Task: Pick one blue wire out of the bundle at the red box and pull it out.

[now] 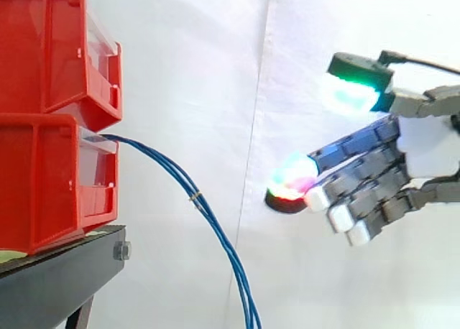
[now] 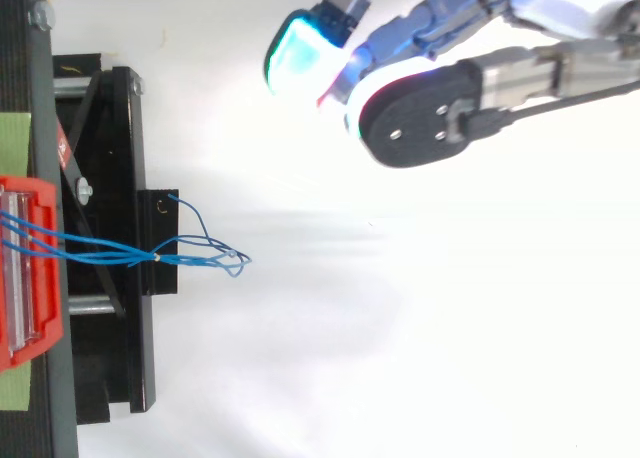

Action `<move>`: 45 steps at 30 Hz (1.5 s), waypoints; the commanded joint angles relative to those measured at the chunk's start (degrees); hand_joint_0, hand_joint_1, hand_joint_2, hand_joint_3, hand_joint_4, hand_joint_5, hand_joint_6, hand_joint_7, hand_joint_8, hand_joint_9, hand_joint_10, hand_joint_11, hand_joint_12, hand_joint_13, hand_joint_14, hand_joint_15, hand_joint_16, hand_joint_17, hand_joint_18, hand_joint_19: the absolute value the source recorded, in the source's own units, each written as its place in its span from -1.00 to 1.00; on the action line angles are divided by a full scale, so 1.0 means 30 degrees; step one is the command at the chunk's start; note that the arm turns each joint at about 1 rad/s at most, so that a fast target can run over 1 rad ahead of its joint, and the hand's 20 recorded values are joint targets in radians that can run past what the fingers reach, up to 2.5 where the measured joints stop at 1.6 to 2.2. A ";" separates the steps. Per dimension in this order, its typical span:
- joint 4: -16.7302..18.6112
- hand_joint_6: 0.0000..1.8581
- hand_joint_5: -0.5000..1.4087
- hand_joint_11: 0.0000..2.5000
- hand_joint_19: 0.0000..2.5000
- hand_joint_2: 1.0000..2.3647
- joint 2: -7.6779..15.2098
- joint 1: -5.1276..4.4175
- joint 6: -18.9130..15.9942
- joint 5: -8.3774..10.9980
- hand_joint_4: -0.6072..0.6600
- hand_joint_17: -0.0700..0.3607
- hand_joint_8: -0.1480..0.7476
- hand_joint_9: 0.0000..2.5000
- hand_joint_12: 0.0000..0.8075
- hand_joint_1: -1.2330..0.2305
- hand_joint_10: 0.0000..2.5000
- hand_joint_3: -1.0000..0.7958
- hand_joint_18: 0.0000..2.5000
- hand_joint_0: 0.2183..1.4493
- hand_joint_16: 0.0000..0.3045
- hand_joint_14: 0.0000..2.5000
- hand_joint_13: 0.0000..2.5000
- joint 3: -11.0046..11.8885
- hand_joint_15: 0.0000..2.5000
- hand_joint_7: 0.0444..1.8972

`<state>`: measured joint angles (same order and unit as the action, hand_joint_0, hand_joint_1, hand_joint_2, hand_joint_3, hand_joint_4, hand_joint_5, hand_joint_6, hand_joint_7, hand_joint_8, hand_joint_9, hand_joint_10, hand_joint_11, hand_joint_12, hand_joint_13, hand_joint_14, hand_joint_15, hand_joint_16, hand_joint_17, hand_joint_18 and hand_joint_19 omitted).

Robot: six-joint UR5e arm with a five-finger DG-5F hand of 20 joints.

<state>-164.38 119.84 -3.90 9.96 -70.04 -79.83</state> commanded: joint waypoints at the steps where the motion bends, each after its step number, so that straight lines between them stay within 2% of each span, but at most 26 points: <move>1: 0.0185 -0.46 -0.63 -0.71 -0.63 -1.00 0.1361 0.0010 -0.0099 -0.0296 0.63 -0.04 0.11 -0.36 0.08 -0.02 -0.99 -0.43 -0.38 -0.53 -0.60 -0.99 -0.28 0.1299 -0.63 -0.12; 2: 0.0010 -0.46 -0.63 -0.71 -0.62 -1.00 0.1801 0.0010 -0.0099 -0.0530 0.63 -0.04 0.11 -0.36 0.08 -0.02 -0.99 -0.43 -0.37 -0.53 -0.60 -0.99 -0.28 0.1768 -0.64 -0.12; 4: 0.0097 -0.46 -0.63 -0.71 -0.63 -1.00 0.2182 -0.0049 -0.0099 -0.0794 0.63 -0.04 0.11 -0.36 0.08 -0.02 -0.99 -0.43 -0.37 -0.53 -0.60 -0.99 -0.28 0.2090 -0.63 -0.12; 9: 0.0156 -0.46 -0.63 -0.71 -0.62 -1.00 0.2270 -0.0195 0.0077 -0.0706 0.63 -0.04 0.11 -0.37 0.07 -0.02 -0.99 -0.43 -0.37 -0.53 -0.60 -0.99 -0.28 0.2354 -0.64 -0.12; 10: 0.0273 -0.46 -0.63 -0.71 -0.62 -1.00 0.2387 -0.0429 0.0370 -0.0208 0.63 -0.04 0.11 -0.37 0.08 -0.02 -0.99 -0.43 -0.37 -0.53 -0.60 -0.99 -0.28 0.2412 -0.64 -0.12; 12: 0.0303 -0.46 -0.63 -0.71 -0.62 -1.00 0.2621 -0.0576 0.0663 0.0056 0.63 -0.04 0.11 -0.37 0.07 -0.02 -0.99 -0.43 -0.37 -0.53 -0.60 -0.99 -0.28 0.2822 -0.63 -0.12; 13: 0.0361 -0.46 -0.63 -0.71 -0.62 -1.00 0.2768 -0.0722 0.0898 -0.0003 0.64 -0.04 0.11 -0.37 0.07 -0.02 -0.99 -0.43 -0.37 -0.53 -0.60 -0.99 -0.28 0.3057 -0.63 -0.11; 14: 0.0361 -0.46 -0.63 -0.71 -0.62 -1.00 0.2768 -0.0722 0.0898 -0.0003 0.64 -0.04 0.11 -0.37 0.08 -0.02 -0.99 -0.43 -0.37 -0.52 -0.60 -0.99 -0.28 0.3057 -0.64 -0.12; 15: 0.0390 -0.46 -0.63 -0.70 -0.62 -1.00 0.2768 -0.0869 0.0985 0.0114 0.63 -0.04 0.10 -0.37 0.07 -0.02 -0.99 -0.42 -0.37 -0.53 -0.60 -0.99 -0.28 0.3057 -0.63 -0.12; 18: 0.0273 -0.46 -0.63 -0.71 -0.63 -1.00 0.2826 -0.1045 0.1044 0.0261 0.64 -0.04 0.11 -0.36 0.07 -0.02 -0.99 -0.43 -0.37 -0.52 -0.60 -0.99 -0.28 0.3057 -0.64 -0.12; 21: 0.0390 -0.46 -0.63 -0.71 -0.62 -1.00 0.3002 -0.1015 0.1044 0.0231 0.63 -0.04 0.11 -0.36 0.08 -0.02 -0.99 -0.42 -0.37 -0.52 -0.60 -0.99 -0.28 0.3057 -0.64 -0.12; 22: 0.0683 -0.46 -0.63 -0.71 -0.63 -1.00 0.3383 -0.1045 0.0985 0.0261 0.63 -0.04 0.11 -0.36 0.08 -0.02 -0.99 -0.42 -0.37 -0.52 -0.60 -0.99 -0.28 0.3057 -0.64 -0.12; 25: 0.1269 -0.46 -0.63 -0.71 -0.64 -1.00 0.3676 -0.1103 0.1044 0.0290 0.64 -0.04 0.11 -0.37 0.08 -0.02 -0.99 -0.42 -0.39 -0.52 -0.60 -0.99 -0.31 0.3203 -0.64 -0.11; 34: 0.1943 -0.46 -0.60 -0.70 -0.65 -1.00 0.3881 -0.1162 0.1103 0.0290 0.68 -0.04 0.10 -0.38 0.12 -0.05 -0.99 -0.42 -0.48 -0.53 -0.60 -0.99 -0.40 0.3320 -0.66 0.00; 38: 0.2763 -0.46 -0.60 -0.71 -0.65 -1.00 0.4730 -0.1220 0.1073 0.0261 0.68 -0.05 0.09 -0.39 0.11 -0.09 -0.99 -0.42 -0.48 -0.51 -0.61 -0.99 -0.40 0.3760 -0.66 0.02; 39: 0.2881 -0.46 -0.60 -0.71 -0.65 -1.00 0.4965 -0.1250 0.1103 0.0231 0.68 -0.05 0.09 -0.40 0.11 -0.09 -0.99 -0.42 -0.48 -0.51 -0.61 -0.99 -0.40 0.4111 -0.66 0.02; 40: 0.2881 -0.46 -0.60 -0.71 -0.65 -1.00 0.4965 -0.1250 0.1103 0.0231 0.69 -0.06 0.09 -0.40 0.10 -0.10 -0.99 -0.41 -0.48 -0.50 -0.61 -0.99 -0.40 0.4111 -0.66 0.03; 42: 0.3056 -0.46 -0.59 -0.71 -0.65 -1.00 0.5609 -0.1220 0.1073 0.0202 0.68 -0.06 0.09 -0.41 0.10 -0.13 -0.99 -0.39 -0.49 -0.49 -0.62 -0.99 -0.41 0.4785 -0.66 0.04; 45: 0.3174 -0.46 -0.59 -0.72 -0.65 -0.99 0.5668 -0.1191 0.1103 0.0173 0.63 -0.08 0.08 -0.42 0.09 -0.17 -0.99 -0.35 -0.48 -0.46 -0.62 -0.99 -0.41 0.4873 -0.66 0.11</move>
<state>-155.29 136.16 -7.55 13.24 -69.45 -66.00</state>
